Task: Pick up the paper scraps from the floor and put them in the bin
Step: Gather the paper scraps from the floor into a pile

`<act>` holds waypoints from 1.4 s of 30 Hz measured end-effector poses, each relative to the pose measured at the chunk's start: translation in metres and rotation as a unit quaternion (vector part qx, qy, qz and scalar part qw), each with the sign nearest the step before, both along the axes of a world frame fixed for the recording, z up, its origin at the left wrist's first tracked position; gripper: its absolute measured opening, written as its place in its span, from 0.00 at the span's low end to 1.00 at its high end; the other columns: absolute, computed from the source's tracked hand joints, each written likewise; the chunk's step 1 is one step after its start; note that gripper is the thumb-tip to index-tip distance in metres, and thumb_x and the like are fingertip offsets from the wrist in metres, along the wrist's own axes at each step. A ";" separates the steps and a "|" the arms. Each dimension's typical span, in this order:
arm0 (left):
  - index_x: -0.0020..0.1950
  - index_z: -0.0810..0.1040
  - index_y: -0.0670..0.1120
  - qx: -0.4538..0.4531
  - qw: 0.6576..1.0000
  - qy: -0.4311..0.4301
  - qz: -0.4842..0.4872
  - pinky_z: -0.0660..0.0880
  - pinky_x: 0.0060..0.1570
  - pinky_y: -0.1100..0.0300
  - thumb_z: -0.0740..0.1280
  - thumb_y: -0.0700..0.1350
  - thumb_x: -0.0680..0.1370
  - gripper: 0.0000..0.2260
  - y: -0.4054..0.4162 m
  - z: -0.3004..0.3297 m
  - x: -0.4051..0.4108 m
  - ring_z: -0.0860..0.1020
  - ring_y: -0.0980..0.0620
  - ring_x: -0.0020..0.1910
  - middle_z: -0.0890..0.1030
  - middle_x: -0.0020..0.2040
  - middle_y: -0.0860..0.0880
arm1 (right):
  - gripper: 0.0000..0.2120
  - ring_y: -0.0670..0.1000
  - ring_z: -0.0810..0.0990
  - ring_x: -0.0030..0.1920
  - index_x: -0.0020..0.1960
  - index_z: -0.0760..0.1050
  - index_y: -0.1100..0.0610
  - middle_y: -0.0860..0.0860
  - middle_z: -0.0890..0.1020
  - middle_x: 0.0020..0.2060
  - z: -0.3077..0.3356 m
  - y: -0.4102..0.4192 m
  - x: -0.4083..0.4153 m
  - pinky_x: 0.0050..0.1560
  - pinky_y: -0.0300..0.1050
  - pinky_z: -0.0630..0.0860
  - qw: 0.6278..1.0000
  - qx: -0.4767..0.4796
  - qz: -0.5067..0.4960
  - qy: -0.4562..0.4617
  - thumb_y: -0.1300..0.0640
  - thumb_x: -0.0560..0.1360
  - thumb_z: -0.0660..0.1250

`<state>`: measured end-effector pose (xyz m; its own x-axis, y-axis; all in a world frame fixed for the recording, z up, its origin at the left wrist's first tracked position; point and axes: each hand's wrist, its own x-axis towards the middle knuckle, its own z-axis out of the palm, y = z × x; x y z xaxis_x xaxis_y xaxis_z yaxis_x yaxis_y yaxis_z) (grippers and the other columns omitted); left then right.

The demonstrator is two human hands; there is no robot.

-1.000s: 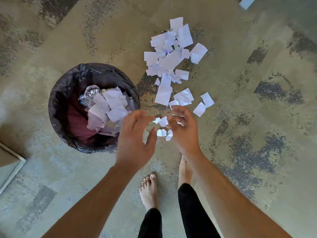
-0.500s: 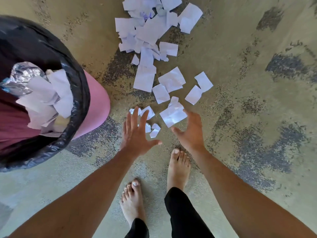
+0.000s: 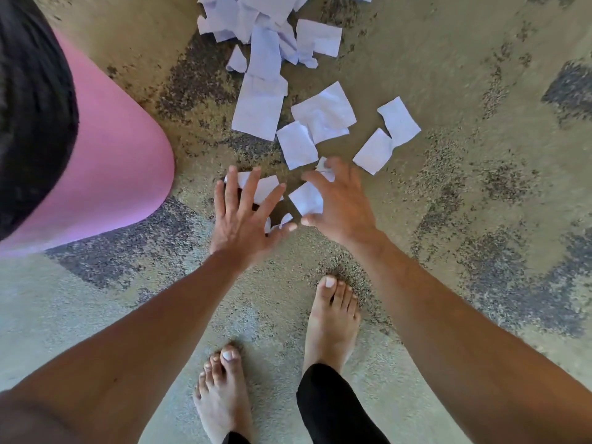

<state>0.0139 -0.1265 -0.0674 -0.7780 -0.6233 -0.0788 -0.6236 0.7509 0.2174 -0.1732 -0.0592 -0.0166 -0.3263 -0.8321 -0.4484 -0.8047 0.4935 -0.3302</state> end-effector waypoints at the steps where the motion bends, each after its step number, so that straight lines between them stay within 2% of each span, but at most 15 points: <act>1: 0.71 0.67 0.55 -0.009 1.000 0.000 0.000 0.60 0.65 0.32 0.61 0.68 0.75 0.28 -0.003 0.000 -0.002 0.60 0.32 0.73 0.65 0.73 0.40 | 0.31 0.57 0.63 0.67 0.66 0.69 0.44 0.52 0.62 0.68 -0.001 0.002 0.000 0.55 0.51 0.76 1.000 -0.007 -0.008 -0.011 0.50 0.66 0.78; 3: 0.66 0.70 0.55 -0.023 1.000 -0.002 -0.004 0.63 0.62 0.35 0.60 0.64 0.78 0.21 -0.008 0.000 -0.008 0.64 0.37 0.70 0.69 0.69 0.41 | 0.25 0.55 0.66 0.64 0.61 0.72 0.46 0.51 0.66 0.64 -0.001 0.003 -0.002 0.51 0.48 0.75 0.999 -0.017 -0.027 -0.027 0.52 0.68 0.77; 7: 0.58 0.74 0.53 -0.035 0.998 0.017 -0.040 0.69 0.53 0.42 0.64 0.57 0.78 0.13 -0.021 0.001 -0.015 0.69 0.41 0.60 0.73 0.60 0.43 | 0.18 0.56 0.73 0.56 0.56 0.74 0.51 0.54 0.69 0.58 0.001 -0.002 -0.006 0.53 0.48 0.76 0.997 -0.027 -0.058 -0.041 0.55 0.69 0.76; 11: 0.54 0.75 0.47 -0.006 0.999 -0.007 -0.049 0.75 0.45 0.41 0.70 0.48 0.75 0.10 -0.031 0.006 -0.020 0.74 0.37 0.51 0.75 0.54 0.40 | 0.13 0.55 0.75 0.51 0.49 0.72 0.54 0.54 0.75 0.51 -0.001 0.000 -0.013 0.47 0.44 0.69 0.993 -0.044 -0.100 -0.043 0.56 0.71 0.74; 14: 0.54 0.74 0.43 0.004 0.997 -0.052 -0.049 0.79 0.40 0.41 0.68 0.45 0.76 0.09 -0.035 0.015 -0.025 0.76 0.38 0.47 0.75 0.52 0.39 | 0.12 0.52 0.74 0.44 0.43 0.71 0.54 0.51 0.76 0.43 -0.003 0.005 -0.015 0.40 0.40 0.64 0.979 -0.062 -0.177 -0.082 0.57 0.70 0.74; 16: 0.55 0.73 0.42 0.028 0.997 -0.063 -0.037 0.80 0.38 0.42 0.63 0.46 0.79 0.09 -0.035 0.026 -0.025 0.76 0.39 0.47 0.74 0.52 0.39 | 0.12 0.52 0.74 0.40 0.41 0.70 0.56 0.51 0.76 0.39 0.000 0.008 -0.012 0.36 0.43 0.67 0.966 -0.063 -0.221 -0.116 0.57 0.70 0.74; 18: 0.59 0.72 0.42 0.073 0.995 -0.060 -0.014 0.81 0.40 0.44 0.60 0.42 0.79 0.09 -0.032 0.037 -0.021 0.76 0.40 0.47 0.73 0.56 0.38 | 0.11 0.53 0.79 0.39 0.42 0.71 0.58 0.53 0.78 0.40 0.008 0.011 -0.008 0.33 0.49 0.77 0.944 -0.057 -0.279 -0.167 0.58 0.71 0.74; 21: 0.62 0.71 0.41 0.147 0.987 -0.034 0.059 0.76 0.39 0.57 0.58 0.33 0.78 0.13 -0.025 0.053 -0.010 0.72 0.49 0.38 0.71 0.58 0.39 | 0.10 0.53 0.83 0.40 0.44 0.73 0.61 0.58 0.80 0.45 0.026 0.019 0.002 0.32 0.49 0.83 0.879 -0.052 -0.394 -0.263 0.61 0.71 0.74; 23: 0.63 0.70 0.40 0.179 0.976 -0.001 0.120 0.71 0.41 0.59 0.57 0.34 0.80 0.13 -0.020 0.068 -0.006 0.71 0.50 0.39 0.73 0.58 0.40 | 0.10 0.56 0.85 0.41 0.45 0.74 0.63 0.61 0.81 0.47 0.041 0.023 0.010 0.33 0.49 0.83 0.840 -0.058 -0.440 -0.312 0.62 0.71 0.75; 25: 0.60 0.71 0.39 0.198 0.962 0.043 0.183 0.73 0.42 0.55 0.57 0.37 0.81 0.09 -0.016 0.090 -0.005 0.72 0.49 0.41 0.75 0.52 0.41 | 0.13 0.56 0.85 0.42 0.50 0.74 0.67 0.63 0.81 0.49 0.063 0.023 0.017 0.35 0.48 0.83 0.811 -0.064 -0.462 -0.354 0.63 0.71 0.75; 28: 0.55 0.73 0.38 0.223 0.937 0.106 0.246 0.73 0.36 0.54 0.57 0.39 0.82 0.07 -0.009 0.134 -0.008 0.74 0.47 0.40 0.76 0.45 0.44 | 0.14 0.54 0.84 0.42 0.54 0.74 0.69 0.62 0.81 0.50 0.108 0.016 0.028 0.36 0.46 0.82 0.772 -0.079 -0.485 -0.404 0.65 0.72 0.73; 31: 0.52 0.73 0.39 0.242 0.918 0.149 0.276 0.71 0.30 0.56 0.59 0.39 0.81 0.05 -0.006 0.184 -0.014 0.74 0.47 0.35 0.76 0.39 0.45 | 0.12 0.58 0.83 0.47 0.54 0.74 0.67 0.63 0.81 0.50 0.155 0.004 0.033 0.37 0.45 0.82 0.741 -0.100 -0.501 -0.436 0.65 0.73 0.73; 34: 0.52 0.73 0.40 0.265 0.894 0.185 0.310 0.61 0.24 0.64 0.59 0.41 0.82 0.06 -0.013 0.245 -0.017 0.70 0.53 0.28 0.73 0.31 0.50 | 0.13 0.58 0.83 0.50 0.56 0.75 0.65 0.63 0.81 0.52 0.205 -0.014 0.038 0.38 0.45 0.81 0.721 -0.119 -0.498 -0.468 0.65 0.74 0.71; 37: 0.52 0.73 0.42 0.265 0.872 0.232 0.341 0.64 0.22 0.67 0.60 0.43 0.82 0.05 -0.025 0.299 -0.013 0.67 0.58 0.23 0.72 0.28 0.52 | 0.14 0.57 0.83 0.50 0.59 0.74 0.64 0.61 0.81 0.52 0.250 -0.037 0.044 0.39 0.46 0.82 0.700 -0.132 -0.487 -0.505 0.66 0.75 0.69; 42: 0.47 0.72 0.45 0.222 0.826 0.277 0.438 0.66 0.26 0.69 0.61 0.44 0.82 0.05 -0.062 0.363 0.006 0.72 0.58 0.28 0.74 0.31 0.52 | 0.10 0.48 0.84 0.44 0.57 0.75 0.60 0.54 0.82 0.49 0.305 -0.080 0.065 0.39 0.44 0.81 0.698 -0.130 -0.420 -0.565 0.66 0.76 0.67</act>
<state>0.0200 -0.1884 0.2953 -0.0363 -0.9717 -0.2335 -0.5973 -0.1662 0.7846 -0.1084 -0.1396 0.2884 -0.3088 -0.6605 -0.6843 0.5796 0.4398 -0.6860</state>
